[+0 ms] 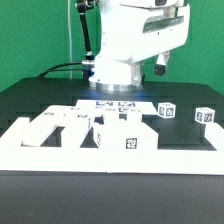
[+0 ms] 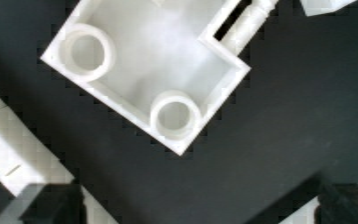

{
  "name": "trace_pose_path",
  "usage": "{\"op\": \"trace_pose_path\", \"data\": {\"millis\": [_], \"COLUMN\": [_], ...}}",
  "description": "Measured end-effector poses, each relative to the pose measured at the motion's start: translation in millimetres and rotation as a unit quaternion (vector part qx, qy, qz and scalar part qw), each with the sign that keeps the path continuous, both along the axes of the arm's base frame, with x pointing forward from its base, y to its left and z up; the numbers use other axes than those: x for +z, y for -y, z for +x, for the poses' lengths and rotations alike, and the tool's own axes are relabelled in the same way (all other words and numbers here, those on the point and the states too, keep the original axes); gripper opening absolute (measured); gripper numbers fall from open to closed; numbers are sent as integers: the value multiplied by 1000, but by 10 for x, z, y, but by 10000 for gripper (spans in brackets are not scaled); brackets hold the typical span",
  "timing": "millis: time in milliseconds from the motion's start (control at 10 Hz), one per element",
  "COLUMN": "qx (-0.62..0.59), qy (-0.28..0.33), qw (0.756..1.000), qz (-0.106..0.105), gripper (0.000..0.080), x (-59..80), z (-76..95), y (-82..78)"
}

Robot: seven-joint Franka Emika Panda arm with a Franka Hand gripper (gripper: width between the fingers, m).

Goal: Assemble chair

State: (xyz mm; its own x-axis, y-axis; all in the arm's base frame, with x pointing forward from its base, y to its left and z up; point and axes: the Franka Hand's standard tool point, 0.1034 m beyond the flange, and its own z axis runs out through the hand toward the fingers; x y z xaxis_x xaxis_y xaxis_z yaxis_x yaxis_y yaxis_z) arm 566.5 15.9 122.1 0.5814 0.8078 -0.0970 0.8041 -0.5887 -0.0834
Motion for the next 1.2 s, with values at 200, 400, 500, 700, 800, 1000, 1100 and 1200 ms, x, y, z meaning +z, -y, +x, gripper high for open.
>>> {"op": "trace_pose_path", "data": {"millis": [200, 400, 500, 700, 800, 1000, 1100, 1200], "qx": [5, 5, 5, 5, 5, 5, 4, -25], "qy": [0, 0, 0, 0, 0, 0, 0, 19], "qw": [1000, 1000, 1000, 1000, 1000, 1000, 1000, 999], "qz": [1, 1, 1, 1, 1, 1, 1, 13], "gripper": [649, 649, 649, 649, 649, 649, 649, 649], "x": [1, -1, -2, -2, -2, -3, -14, -100], "z": [1, 0, -1, -1, -1, -2, -11, -48], "y": [0, 0, 0, 0, 0, 0, 1, 28]}}
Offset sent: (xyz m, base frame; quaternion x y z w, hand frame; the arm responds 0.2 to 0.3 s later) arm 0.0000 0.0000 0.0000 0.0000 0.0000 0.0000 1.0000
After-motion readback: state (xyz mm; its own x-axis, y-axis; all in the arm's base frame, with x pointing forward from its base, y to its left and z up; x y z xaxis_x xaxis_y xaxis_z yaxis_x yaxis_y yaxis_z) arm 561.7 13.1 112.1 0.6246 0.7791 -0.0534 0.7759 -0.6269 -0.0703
